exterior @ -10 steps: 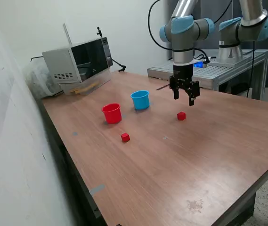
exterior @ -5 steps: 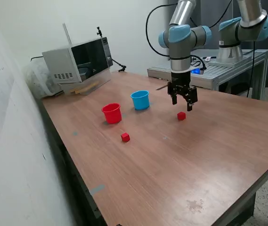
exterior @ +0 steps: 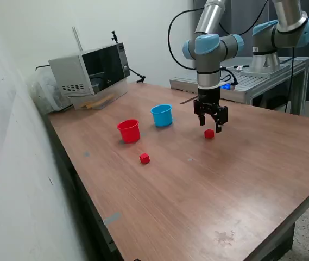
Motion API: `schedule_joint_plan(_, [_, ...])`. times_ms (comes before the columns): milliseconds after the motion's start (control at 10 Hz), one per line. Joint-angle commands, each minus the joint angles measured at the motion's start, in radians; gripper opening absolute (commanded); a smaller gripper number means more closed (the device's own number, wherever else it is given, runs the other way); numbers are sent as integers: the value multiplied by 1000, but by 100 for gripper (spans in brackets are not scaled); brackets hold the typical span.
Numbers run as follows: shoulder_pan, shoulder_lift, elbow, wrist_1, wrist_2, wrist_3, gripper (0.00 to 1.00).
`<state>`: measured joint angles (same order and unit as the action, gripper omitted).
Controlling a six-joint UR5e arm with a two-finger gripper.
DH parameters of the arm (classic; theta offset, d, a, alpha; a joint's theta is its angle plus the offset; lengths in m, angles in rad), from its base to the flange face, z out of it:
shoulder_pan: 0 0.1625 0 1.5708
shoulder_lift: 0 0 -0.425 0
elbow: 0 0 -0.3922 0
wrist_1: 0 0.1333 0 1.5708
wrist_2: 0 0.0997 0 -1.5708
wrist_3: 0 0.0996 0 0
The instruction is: Place red objects in the red bin, and blue objects in the blue bin.
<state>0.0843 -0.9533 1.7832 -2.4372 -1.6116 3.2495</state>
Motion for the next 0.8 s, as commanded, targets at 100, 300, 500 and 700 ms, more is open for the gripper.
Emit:
schedule_joint_plan(100, [0, 10, -2, -2, 1, -7, 0])
schedule_joint_plan(300, [-1, 10, -1, 0, 2, -54, 0])
schedule_joint_plan(500, [-1, 5, -4, 4, 2, -98, 0])
schedule_joint_plan(700, [-1, -60, -7, 12, 4, -105, 0])
